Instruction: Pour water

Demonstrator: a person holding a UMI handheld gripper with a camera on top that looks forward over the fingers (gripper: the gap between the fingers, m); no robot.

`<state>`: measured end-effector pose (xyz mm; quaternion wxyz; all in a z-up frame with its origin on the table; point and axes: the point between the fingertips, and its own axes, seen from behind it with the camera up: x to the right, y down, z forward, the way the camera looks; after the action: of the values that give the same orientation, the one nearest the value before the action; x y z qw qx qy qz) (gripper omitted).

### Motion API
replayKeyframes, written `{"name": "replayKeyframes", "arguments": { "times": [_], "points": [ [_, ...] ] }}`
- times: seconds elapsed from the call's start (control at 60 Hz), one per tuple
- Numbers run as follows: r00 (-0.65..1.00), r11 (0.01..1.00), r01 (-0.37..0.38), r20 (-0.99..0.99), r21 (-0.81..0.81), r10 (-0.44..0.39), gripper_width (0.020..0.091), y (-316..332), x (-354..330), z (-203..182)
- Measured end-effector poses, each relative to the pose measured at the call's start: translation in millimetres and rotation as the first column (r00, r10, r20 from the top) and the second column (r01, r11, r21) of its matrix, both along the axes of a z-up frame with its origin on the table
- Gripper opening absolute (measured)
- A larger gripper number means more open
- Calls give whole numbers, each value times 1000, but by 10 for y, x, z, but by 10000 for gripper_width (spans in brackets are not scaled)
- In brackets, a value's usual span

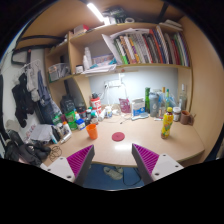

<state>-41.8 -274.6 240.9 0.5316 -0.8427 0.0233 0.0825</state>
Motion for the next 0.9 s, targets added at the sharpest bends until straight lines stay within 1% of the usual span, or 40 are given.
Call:
{"name": "replayKeyframes", "arguments": {
  "times": [0.017, 0.1, 0.233, 0.317, 0.417, 0.483, 0.65, 0.767, 0.9],
  "points": [
    [1000, 1000, 13, 5, 4, -13, 831, -10, -206, 22],
    [1000, 1000, 20, 14, 16, -20, 829, -5, -345, 29],
    [998, 997, 58, 37, 52, -60, 822, 116, -193, -24],
    [992, 991, 110, 53, 75, -115, 823, 266, 144, -106],
    [980, 980, 176, 76, 97, -184, 824, 554, 719, -278],
    [968, 970, 219, 101, 101, -229, 824, 803, 1179, -449],
    [942, 948, 288, 140, 136, -306, 826, 1531, 2225, -910],
    [932, 943, 299, 168, 144, -321, 825, 2021, 2726, -1324],
    [949, 955, 258, 148, 150, -280, 825, 2580, 2903, -1674]
  ]
}}
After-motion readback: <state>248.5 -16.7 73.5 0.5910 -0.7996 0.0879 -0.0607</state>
